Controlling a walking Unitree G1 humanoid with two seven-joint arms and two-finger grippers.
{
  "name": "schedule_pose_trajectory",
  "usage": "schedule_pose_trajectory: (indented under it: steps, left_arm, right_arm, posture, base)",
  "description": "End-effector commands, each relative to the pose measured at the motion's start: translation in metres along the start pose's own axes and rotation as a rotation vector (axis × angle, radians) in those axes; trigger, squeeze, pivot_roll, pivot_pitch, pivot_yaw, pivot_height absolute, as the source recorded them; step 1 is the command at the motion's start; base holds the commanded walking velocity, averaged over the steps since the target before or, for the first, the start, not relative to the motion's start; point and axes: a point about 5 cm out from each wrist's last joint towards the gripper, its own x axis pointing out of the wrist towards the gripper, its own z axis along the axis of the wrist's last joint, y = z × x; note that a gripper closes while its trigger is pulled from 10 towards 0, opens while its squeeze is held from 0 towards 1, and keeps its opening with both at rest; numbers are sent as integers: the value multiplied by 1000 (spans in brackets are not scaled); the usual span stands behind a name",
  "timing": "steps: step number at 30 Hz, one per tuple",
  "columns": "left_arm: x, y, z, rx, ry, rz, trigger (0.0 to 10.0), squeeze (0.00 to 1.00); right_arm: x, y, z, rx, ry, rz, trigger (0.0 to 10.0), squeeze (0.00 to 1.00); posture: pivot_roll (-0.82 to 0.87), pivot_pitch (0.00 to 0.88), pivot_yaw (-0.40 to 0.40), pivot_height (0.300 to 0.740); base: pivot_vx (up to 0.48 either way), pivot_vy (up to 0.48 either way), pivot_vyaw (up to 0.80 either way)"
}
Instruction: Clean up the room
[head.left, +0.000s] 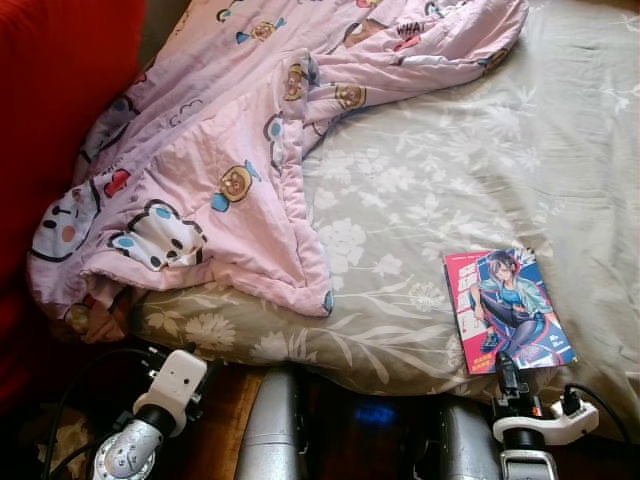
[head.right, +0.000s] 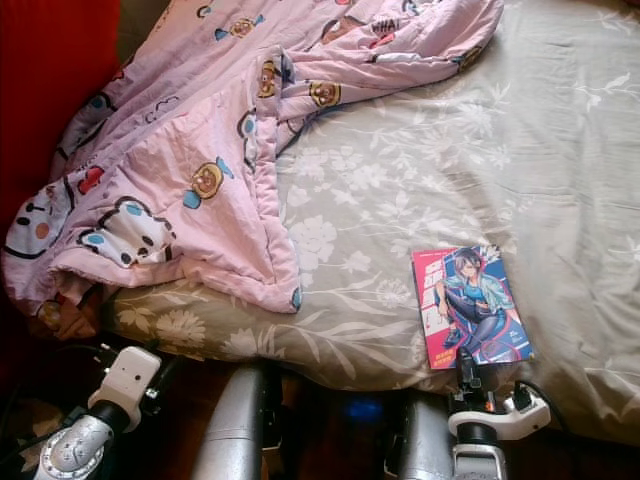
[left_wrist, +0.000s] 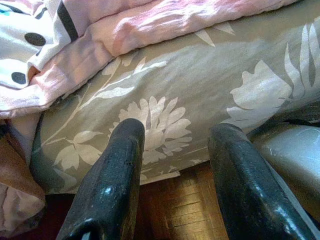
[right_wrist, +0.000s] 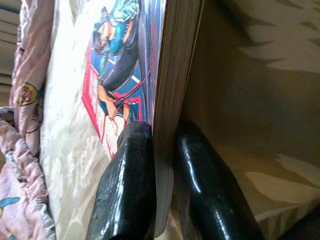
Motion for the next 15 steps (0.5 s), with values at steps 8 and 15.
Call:
schedule_pose_trajectory:
  steps: [8, 15]
  left_arm:
    - [0, -7, -17, -7, 68, 9, 10000, 0]
    - [15, -13, -25, -92, 117, 82, 10000, 0]
  right_arm:
    - [2, 14, -39, 33, 109, 58, 0, 0]
    - [17, 31, -30, -391, 160, 115, 8157, 0]
  posture:
    - [246, 261, 148, 606]
    - [210, 205, 106, 606]
  base:
    - [0, 0, 0]
    - [0, 0, 0]
